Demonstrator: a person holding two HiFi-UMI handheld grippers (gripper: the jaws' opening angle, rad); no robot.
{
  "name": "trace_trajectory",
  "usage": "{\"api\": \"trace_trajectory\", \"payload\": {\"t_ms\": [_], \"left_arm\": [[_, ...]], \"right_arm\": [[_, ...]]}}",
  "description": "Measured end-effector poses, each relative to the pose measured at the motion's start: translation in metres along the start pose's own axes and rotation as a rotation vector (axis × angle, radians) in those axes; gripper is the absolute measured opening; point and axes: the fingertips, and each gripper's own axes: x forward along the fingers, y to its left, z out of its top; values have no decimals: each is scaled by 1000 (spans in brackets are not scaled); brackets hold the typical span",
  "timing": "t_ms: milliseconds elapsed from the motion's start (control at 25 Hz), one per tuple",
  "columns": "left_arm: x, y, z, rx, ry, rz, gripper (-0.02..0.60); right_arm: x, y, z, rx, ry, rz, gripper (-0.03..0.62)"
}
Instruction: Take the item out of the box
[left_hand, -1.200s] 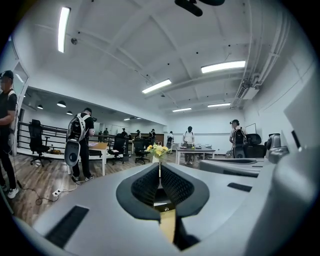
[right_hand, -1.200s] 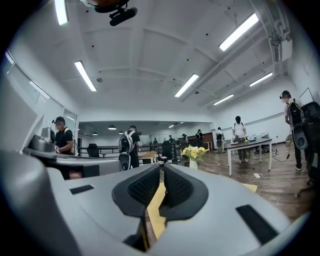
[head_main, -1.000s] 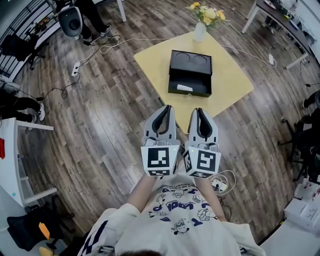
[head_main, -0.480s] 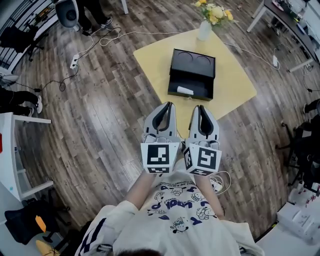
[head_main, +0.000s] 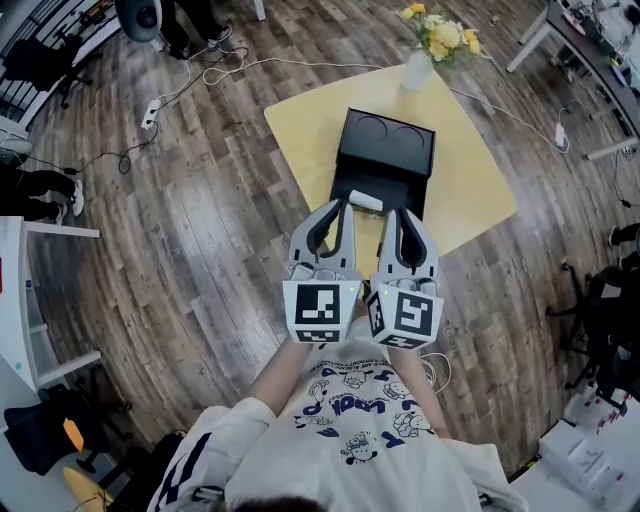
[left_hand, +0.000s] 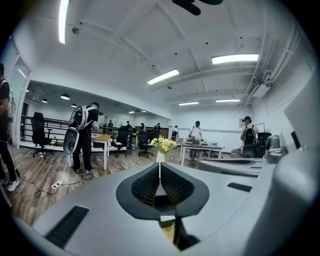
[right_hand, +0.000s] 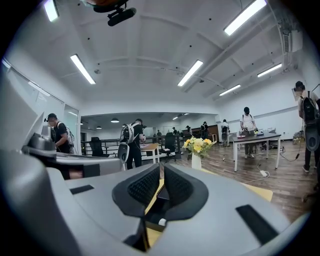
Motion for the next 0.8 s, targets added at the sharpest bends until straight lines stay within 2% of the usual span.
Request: {"api": "trace_trajectory", "payload": {"t_ms": [800], "left_arm": [[83, 6, -20, -36, 95, 106, 21]], "right_arm": [[84, -47, -16, 0, 107, 144, 44]]}}
